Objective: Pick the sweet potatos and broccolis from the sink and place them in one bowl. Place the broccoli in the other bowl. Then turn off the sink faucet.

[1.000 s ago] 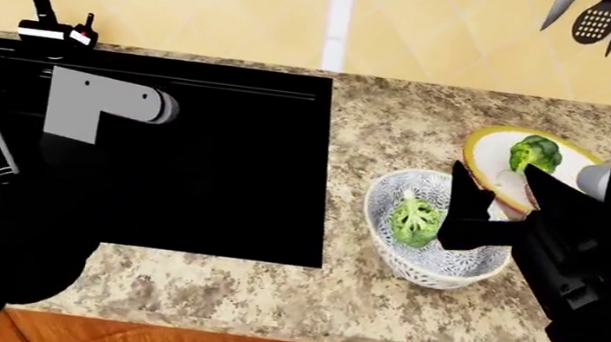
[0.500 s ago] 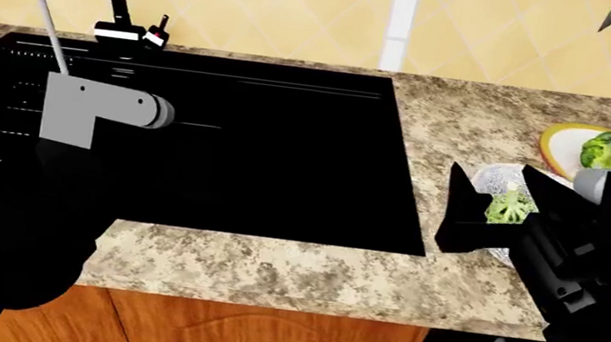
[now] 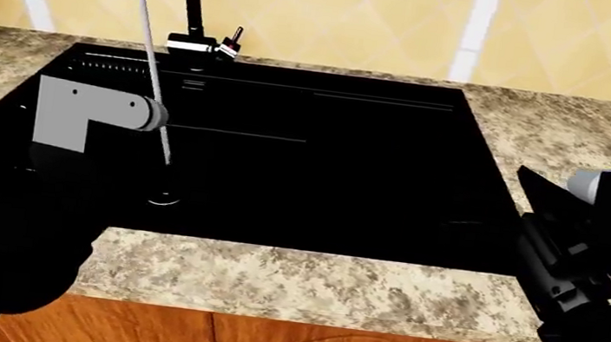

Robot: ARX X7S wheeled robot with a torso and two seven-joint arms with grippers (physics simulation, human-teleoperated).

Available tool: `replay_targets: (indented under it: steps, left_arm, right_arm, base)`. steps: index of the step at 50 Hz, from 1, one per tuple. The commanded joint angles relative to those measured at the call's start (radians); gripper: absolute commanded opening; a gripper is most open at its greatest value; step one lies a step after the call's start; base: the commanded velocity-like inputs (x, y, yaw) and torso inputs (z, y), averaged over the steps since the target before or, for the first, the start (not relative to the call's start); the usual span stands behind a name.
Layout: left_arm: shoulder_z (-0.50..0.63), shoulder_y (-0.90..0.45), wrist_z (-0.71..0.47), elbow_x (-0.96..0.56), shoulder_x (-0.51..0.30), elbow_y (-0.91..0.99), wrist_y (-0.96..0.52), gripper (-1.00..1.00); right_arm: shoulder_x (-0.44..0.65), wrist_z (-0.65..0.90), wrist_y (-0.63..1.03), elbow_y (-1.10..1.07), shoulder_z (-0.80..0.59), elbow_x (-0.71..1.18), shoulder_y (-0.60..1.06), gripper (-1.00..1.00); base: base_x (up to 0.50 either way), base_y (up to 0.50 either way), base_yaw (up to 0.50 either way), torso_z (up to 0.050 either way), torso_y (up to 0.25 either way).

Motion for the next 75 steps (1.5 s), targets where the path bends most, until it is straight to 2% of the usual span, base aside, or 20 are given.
replay_targets:
  steps: [1,31,75]
  left_arm:
    - [-0.001,0.014,0.007,0.009,-0.003,0.003,0.013,1.00]
    - [0.007,0.037,0.002,0.035,0.004,0.008,0.028,1.00]
    - [0.005,0.041,0.016,0.028,0.017,-0.010,0.040,1.00]
  right_arm:
    - [-0.004,0.001,0.000,0.004,-0.006,-0.001,0.005,1.00]
    - [-0.005,-0.012,-0.014,0.012,-0.017,-0.015,-0.002,1.00]
    - [0.013,0.029,-0.024,0.002,0.010,-0.007,-0.047,1.00]
  base:
    - [0.04,0.50,0.00,0.000,0.000]
    - [0.13,0.49,0.00,0.000,0.000]
    - [0.15,0.11,0.00,0.000,0.000]
